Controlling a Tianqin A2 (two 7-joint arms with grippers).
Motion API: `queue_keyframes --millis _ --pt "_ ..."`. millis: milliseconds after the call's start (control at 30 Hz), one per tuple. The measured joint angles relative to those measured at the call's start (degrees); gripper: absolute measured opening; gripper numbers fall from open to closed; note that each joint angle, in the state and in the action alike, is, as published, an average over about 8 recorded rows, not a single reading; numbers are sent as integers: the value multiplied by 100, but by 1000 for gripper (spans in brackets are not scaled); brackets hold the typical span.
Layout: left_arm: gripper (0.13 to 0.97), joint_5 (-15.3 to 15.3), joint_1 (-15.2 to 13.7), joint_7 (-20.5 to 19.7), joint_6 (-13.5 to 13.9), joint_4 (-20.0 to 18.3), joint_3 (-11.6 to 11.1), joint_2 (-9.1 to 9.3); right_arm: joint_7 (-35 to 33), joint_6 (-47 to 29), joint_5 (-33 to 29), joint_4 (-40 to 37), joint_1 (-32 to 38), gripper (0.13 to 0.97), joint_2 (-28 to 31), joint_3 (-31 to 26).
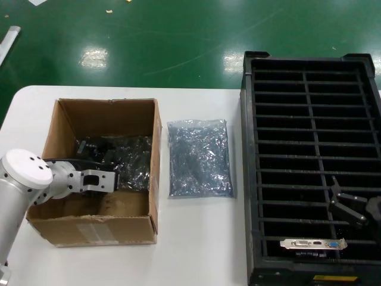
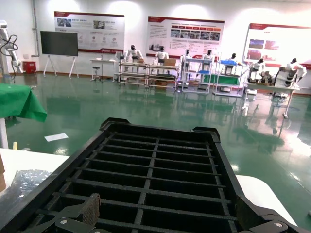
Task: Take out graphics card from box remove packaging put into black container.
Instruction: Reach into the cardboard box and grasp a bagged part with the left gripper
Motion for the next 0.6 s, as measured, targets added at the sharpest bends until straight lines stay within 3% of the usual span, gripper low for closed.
queue_keyframes --millis 200,300,600 --pt "586 -155 41 102 -58 -89 14 -5 0 0 0 0 0 966 0 0" --pt "586 -140 96 1 -54 -258 74 -51 0 0 0 0 0 966 0 0" --pt "375 245 462 -849 16 -1359 362 -412 0 0 0 0 0 966 0 0"
